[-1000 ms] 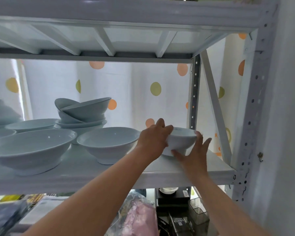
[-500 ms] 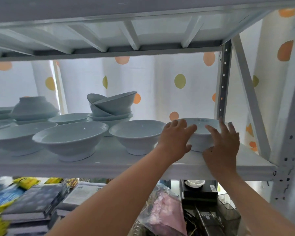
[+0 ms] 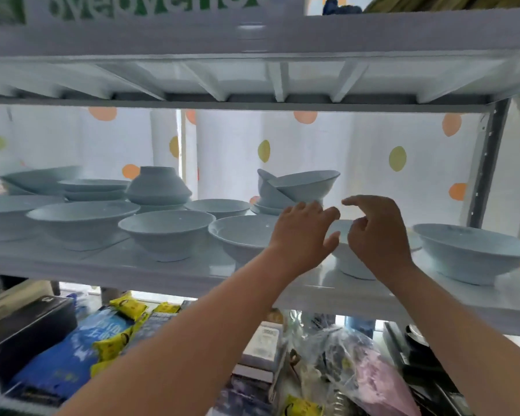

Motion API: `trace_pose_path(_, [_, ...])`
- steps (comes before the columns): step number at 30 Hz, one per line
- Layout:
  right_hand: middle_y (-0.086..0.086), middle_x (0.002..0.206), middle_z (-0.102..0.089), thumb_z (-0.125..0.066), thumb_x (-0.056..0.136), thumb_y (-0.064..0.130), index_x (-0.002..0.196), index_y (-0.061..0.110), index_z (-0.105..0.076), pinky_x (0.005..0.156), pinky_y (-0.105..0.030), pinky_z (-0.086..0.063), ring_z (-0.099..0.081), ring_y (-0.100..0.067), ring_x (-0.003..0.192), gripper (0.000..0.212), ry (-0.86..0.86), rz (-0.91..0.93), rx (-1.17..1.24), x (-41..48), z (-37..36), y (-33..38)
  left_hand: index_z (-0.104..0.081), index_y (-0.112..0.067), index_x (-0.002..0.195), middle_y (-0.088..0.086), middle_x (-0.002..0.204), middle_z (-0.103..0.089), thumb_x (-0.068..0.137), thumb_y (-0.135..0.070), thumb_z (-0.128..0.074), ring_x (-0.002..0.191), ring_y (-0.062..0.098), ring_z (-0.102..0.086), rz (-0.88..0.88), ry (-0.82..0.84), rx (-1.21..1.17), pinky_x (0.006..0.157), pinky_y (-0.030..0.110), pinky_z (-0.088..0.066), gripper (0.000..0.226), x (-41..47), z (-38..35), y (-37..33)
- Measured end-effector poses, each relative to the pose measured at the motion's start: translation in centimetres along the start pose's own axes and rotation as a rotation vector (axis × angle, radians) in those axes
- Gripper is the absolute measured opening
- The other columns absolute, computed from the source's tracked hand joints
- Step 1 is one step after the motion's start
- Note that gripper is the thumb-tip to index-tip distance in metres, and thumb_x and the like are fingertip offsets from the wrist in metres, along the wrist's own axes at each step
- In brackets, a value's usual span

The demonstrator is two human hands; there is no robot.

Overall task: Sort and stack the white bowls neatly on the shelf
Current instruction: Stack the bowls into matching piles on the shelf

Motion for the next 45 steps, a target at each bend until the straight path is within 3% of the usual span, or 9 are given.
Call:
trace_pose_path(4, [-0.014, 0.106, -0.067, -0.051, 0.074, -0.005, 0.107, 0.006, -0.066, 0.093, -0.039, -0.041, -0.055, -0.035, 0.104, 0.038, 0.089, 0.063, 0.006, 1.6, -3.9, 6.9, -0.056, -0.021, 0.118, 0.008, 0.115, -0.06, 0.092, -0.038, -0.048, 0.11, 0.029, -0.054, 0.044, -0.023, 0.036, 0.092, 0.039, -0.04, 0.032, -3.0, 2.5, 5.9])
trace_pose_path(8, [-0.012, 0.116, -0.063, -0.051, 0.078, 0.001, 0.116, 0.012, -0.061, 0.101, -0.041, -0.038, -0.051, -0.032, 0.112, 0.041, 0.208, 0.082, 0.029, 2.8, -8.3, 11.7, -0.055, -0.019, 0.121, 0.012, 0.112, -0.06, 0.093, -0.034, -0.046, 0.108, 0.03, -0.054, 0.067, 0.033, 0.103, 0.089, 0.04, -0.042, 0.033, -4.3, 3.5, 10.8])
trace_pose_path(14, [-0.013, 0.115, -0.059, -0.05, 0.078, 0.006, 0.122, 0.018, -0.054, 0.099, -0.036, -0.035, -0.048, -0.033, 0.114, 0.045, 0.316, 0.095, 0.061, 5.6, -14.0, 14.8, -0.057, -0.023, 0.117, 0.005, 0.112, -0.064, 0.093, -0.039, -0.045, 0.103, 0.025, -0.058, 0.258, -0.044, 0.083, 0.086, 0.036, -0.044, 0.031, -5.0, 4.8, 18.8])
trace_pose_path(19, [-0.011, 0.121, -0.057, -0.052, 0.085, 0.015, 0.122, 0.018, -0.055, 0.091, -0.026, -0.034, -0.05, -0.027, 0.115, 0.038, 0.419, 0.043, 0.175, 9.7, -18.2, 17.7, -0.056, -0.022, 0.114, 0.006, 0.108, -0.064, 0.093, -0.041, -0.044, 0.1, 0.026, -0.058, 0.382, -0.004, 0.215, 0.083, 0.035, -0.046, 0.032, -4.8, 6.6, 25.3])
trace_pose_path(27, [-0.008, 0.125, -0.056, -0.054, 0.088, 0.024, 0.124, 0.016, -0.054, 0.09, -0.027, -0.038, -0.049, -0.023, 0.117, 0.037, 0.526, 0.022, 0.245, 13.2, -25.4, 22.6, -0.055, -0.02, 0.115, 0.005, 0.11, -0.063, 0.092, -0.039, -0.046, 0.1, 0.026, -0.058, 0.516, 0.046, 0.252, 0.079, 0.033, -0.043, 0.032, -4.4, 8.4, 35.9])
trace_pose_path(34, [-0.009, 0.121, -0.057, -0.055, 0.087, 0.026, 0.125, 0.017, -0.053, 0.091, -0.029, -0.04, -0.051, -0.025, 0.114, 0.039, 0.547, -0.016, 0.142, 15.6, -32.8, 26.9, -0.054, -0.02, 0.116, 0.005, 0.113, -0.062, 0.092, -0.04, -0.043, 0.106, 0.027, -0.055, 0.472, 0.185, 0.301, 0.079, 0.032, -0.039, 0.033, -1.9, 9.2, 46.7])
trace_pose_path(38, [-0.011, 0.116, -0.059, -0.06, 0.084, 0.03, 0.124, 0.017, -0.053, 0.082, -0.026, -0.038, -0.052, -0.024, 0.112, 0.042, 0.536, -0.087, 0.109, 17.2, -37.4, 28.1, -0.052, -0.022, 0.125, 0.005, 0.122, -0.058, 0.093, -0.042, -0.042, 0.114, 0.026, -0.052, 0.423, 0.31, 0.306, 0.089, 0.034, -0.041, 0.039, 0.0, 8.1, 51.5])
trace_pose_path(45, [-0.006, 0.134, -0.05, -0.067, 0.073, 0.053, 0.128, 0.027, -0.048, 0.083, -0.028, -0.039, -0.047, -0.022, 0.119, 0.063, 0.599, -0.239, 0.005, 20.1, -44.4, 27.5, -0.048, -0.024, 0.128, 0.002, 0.119, -0.059, 0.093, -0.046, -0.04, 0.113, 0.023, -0.052, 0.309, 0.35, 0.207, 0.09, 0.034, -0.042, 0.042, 1.5, 5.9, 56.5])
Point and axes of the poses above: each hand's wrist, its own x-axis towards the middle knuckle, its own z-axis out of the back of the hand, y = z × x, the point moved 5 cm from there along x, towards the middle knuckle
